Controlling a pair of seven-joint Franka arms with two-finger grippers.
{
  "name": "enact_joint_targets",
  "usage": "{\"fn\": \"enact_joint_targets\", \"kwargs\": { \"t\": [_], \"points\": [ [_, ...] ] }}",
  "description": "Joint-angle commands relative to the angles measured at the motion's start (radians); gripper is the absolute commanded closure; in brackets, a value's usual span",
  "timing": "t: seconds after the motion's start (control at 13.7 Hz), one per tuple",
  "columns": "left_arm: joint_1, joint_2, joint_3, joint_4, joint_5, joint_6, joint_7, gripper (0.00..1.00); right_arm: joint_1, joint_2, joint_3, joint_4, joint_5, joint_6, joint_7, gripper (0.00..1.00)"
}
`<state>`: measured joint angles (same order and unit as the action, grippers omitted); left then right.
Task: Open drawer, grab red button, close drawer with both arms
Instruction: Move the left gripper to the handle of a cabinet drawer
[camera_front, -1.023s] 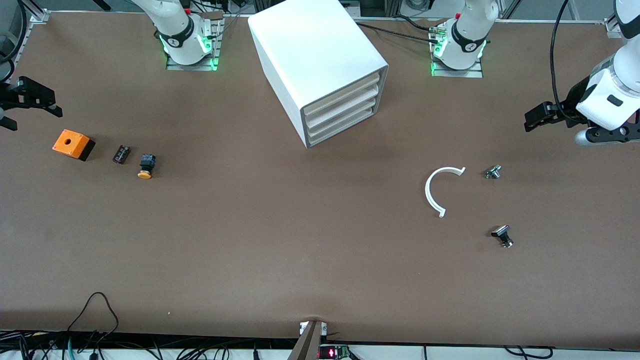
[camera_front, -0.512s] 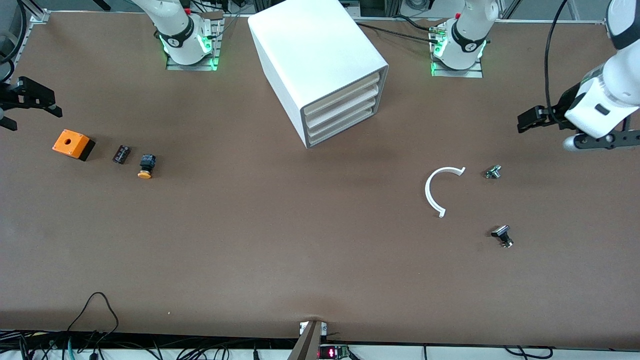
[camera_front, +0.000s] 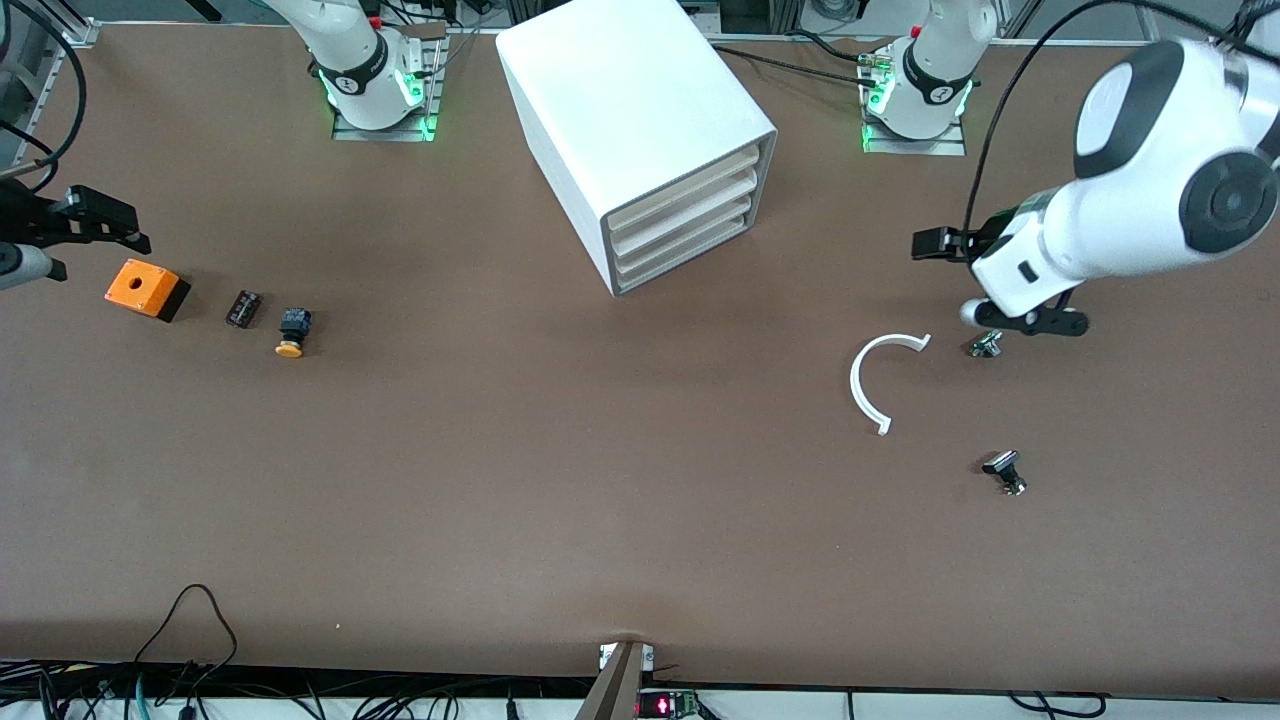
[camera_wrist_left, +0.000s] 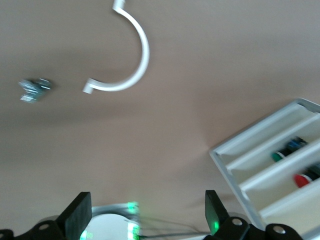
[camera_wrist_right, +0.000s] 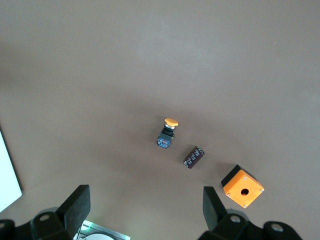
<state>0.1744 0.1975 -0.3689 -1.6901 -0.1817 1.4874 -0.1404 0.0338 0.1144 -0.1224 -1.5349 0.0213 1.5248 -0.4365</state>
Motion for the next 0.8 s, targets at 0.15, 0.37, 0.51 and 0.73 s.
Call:
{"fn": "enact_joint_targets", "kwargs": {
  "t": [0.15, 0.37, 0.51, 0.73],
  "points": [
    [-0.033, 0.135, -0.002, -0.035, -0.188, -0.026, 0.037, 0.00, 0.023, 0.054, 0.010, -0.002, 0.006, 0.015, -0.014, 0.00],
    [-0.036, 0.195, -0.004, -0.095, -0.313, -0.001, 0.064, 0.00, 0.028, 0.059, 0.013, -0.002, 0.012, 0.020, -0.013, 0.00],
    [-0.038, 0.224, -0.005, -0.115, -0.378, 0.008, 0.065, 0.00, 0.028, 0.060, 0.020, -0.002, 0.014, 0.037, -0.013, 0.00],
    [-0.062, 0.243, -0.008, -0.180, -0.491, 0.040, 0.083, 0.00, 0.026, 0.060, 0.020, -0.002, 0.071, 0.037, -0.013, 0.00]
  ]
}}
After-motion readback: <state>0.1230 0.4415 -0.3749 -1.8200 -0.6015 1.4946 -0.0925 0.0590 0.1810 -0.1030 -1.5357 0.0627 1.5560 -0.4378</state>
